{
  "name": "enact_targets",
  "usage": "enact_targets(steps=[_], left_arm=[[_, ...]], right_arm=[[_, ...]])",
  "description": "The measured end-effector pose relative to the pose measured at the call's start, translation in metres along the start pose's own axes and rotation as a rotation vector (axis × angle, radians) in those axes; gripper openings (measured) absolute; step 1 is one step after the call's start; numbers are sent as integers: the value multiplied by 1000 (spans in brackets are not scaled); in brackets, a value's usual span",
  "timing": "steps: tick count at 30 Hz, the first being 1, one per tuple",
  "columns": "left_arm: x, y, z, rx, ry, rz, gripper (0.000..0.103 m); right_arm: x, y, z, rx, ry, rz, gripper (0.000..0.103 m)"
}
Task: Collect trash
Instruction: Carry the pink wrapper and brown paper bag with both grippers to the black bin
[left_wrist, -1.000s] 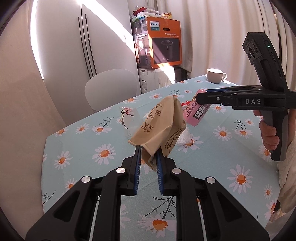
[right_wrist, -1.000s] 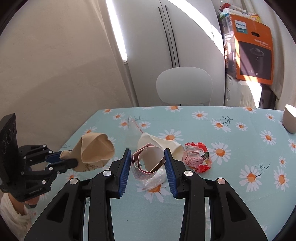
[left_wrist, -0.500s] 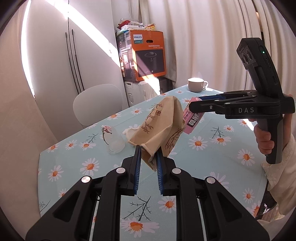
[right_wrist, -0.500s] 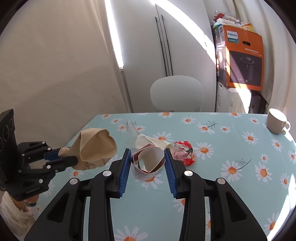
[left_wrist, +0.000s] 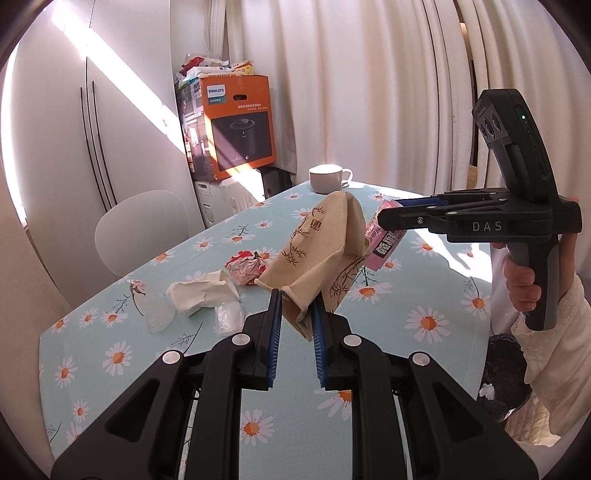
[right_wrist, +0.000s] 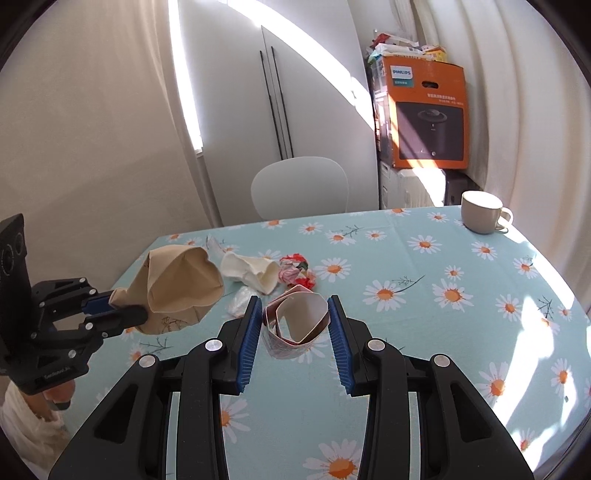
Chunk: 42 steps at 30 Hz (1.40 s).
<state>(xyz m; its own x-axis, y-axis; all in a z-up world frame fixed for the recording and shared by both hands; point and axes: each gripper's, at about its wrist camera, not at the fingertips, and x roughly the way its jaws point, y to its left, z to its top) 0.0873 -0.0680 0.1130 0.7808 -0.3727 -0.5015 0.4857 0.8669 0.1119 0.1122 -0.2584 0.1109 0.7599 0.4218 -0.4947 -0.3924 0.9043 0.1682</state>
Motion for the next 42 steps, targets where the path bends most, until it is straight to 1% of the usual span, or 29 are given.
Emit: enact_targets(steps=[5,13,18,23,28,35,38,42], left_arm=[[5,-25,3,29,-10,-73,17],[21,-68,2,80,5,-189,17],[31,-95,1,118,16,-248,17],[35,-122,6,144,8,-331,17],[38,-155,3,198,24,-406,17],[34,-197,1,257,23,-522,17],[36,-219,-3,298,36,-563,17],[41,-248,-13,357,68,-613,17]], right_arm=[[-30,-21,-16,35,-13,-62,34],[-76,-60,-52,98,-9,-169,34],[-103,-82,-73,137,-5,-220,34],[-129,-100,-97,170,6,-271,34],[-157,-113,-125,189,28,-325,34],[-192,-127,-166,234,61,-392,34],[-203,-134,-186,259,74,-418,35],[-209,-145,-216,302,120,-451,35]])
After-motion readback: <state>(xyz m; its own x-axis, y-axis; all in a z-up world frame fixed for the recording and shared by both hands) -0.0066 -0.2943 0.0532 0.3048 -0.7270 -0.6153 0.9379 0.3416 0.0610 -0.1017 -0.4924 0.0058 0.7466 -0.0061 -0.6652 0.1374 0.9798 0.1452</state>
